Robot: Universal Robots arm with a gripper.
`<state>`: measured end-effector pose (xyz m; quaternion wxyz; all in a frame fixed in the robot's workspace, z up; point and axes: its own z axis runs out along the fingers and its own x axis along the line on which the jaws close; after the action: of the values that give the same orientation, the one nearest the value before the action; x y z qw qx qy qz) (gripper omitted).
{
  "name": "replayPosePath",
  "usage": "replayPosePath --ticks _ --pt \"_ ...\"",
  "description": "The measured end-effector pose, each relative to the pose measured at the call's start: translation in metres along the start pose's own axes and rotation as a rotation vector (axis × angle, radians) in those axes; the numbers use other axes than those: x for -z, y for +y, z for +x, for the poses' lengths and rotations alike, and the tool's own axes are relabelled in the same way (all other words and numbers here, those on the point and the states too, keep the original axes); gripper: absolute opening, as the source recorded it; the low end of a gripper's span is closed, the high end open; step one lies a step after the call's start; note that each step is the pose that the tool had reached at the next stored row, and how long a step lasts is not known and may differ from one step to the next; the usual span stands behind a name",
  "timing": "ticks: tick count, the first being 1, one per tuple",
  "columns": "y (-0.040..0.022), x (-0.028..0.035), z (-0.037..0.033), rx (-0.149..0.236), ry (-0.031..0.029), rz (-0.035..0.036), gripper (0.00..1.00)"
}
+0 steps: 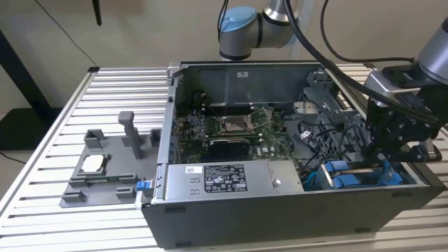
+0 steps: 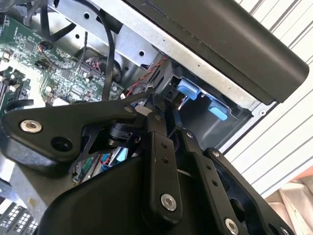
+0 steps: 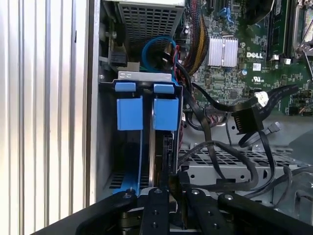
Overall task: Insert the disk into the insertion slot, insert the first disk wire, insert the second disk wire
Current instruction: 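Insert the first disk wire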
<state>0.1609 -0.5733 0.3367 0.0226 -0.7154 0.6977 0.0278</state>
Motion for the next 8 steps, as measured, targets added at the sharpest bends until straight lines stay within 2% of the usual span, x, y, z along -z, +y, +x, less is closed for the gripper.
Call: replayPosePath --ticks 8 --pt "0.0000 -0.0053 0.0004 -0.006 -0.0003 0.0005 0.19"
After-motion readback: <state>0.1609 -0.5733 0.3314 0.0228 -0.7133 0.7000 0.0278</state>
